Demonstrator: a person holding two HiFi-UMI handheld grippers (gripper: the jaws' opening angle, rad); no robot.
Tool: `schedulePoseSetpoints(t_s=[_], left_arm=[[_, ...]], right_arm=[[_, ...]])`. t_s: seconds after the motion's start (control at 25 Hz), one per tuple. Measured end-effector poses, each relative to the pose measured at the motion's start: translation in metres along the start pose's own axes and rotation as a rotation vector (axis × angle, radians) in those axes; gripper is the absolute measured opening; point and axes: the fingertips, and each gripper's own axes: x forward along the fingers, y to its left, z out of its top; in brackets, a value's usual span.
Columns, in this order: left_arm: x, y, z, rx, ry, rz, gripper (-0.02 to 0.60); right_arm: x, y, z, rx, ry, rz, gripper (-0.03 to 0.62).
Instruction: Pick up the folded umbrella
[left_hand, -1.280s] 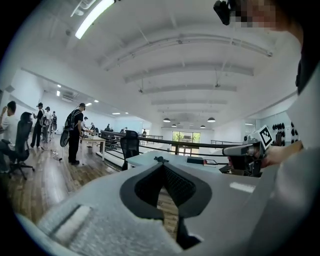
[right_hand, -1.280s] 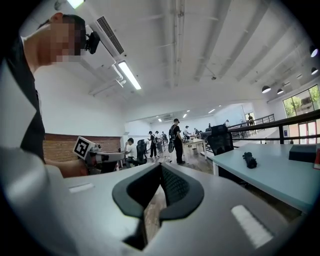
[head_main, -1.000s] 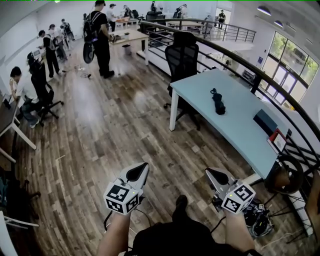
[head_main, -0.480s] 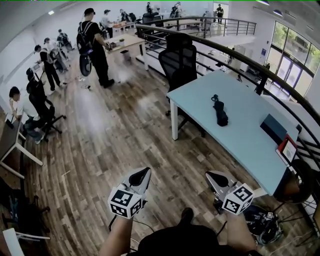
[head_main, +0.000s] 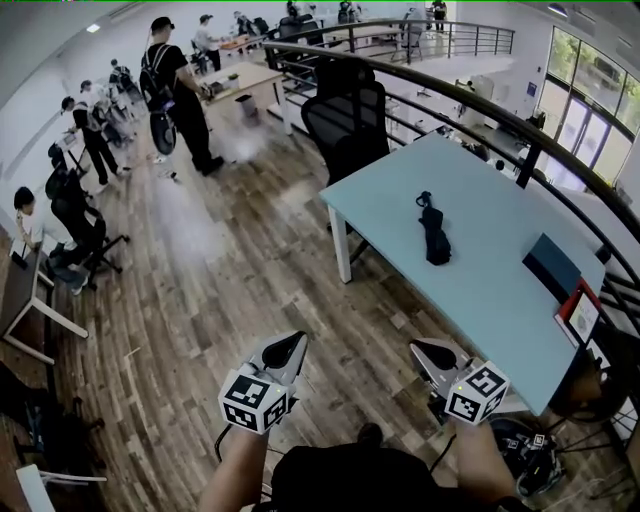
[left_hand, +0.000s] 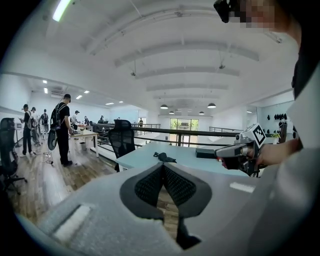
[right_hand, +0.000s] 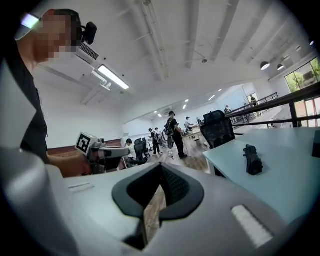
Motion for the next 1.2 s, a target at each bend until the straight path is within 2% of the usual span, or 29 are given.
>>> schedulePoseSetpoints(t_s=[0.24, 0.44, 0.56, 0.72, 0.88, 1.2], left_arm=[[0.037, -0.002, 0.014, 0.013, -0.007, -0.028, 0.006], [0.076, 0.018, 0.013, -0.022, -0.016, -0.049, 0.006], [0.115, 0.040, 0.012, -0.045, -0.021, -0.078, 0.006], [0.177, 0.074, 0.025, -0.056, -0.042, -0.138, 0.006], [0.240, 0.112, 0.047, -0.040, -0.029, -0.220, 0.006], [0.334, 0.180, 0.093, 0.027, -0.033, -0.336, 0.006]], right_arm=[[0.002, -0.029, 0.005, 0.024, 0.006, -0.009, 0.000], [0.022, -0.056, 0.007, 0.026, 0.036, -0.028, 0.000], [0.042, -0.081, 0.012, 0.019, 0.048, -0.047, 0.000], [0.072, -0.127, 0.025, 0.011, 0.063, -0.116, 0.000], [0.117, -0.171, 0.050, 0.027, 0.052, -0.185, 0.000], [0.215, -0.223, 0.092, 0.046, 0.044, -0.237, 0.000]])
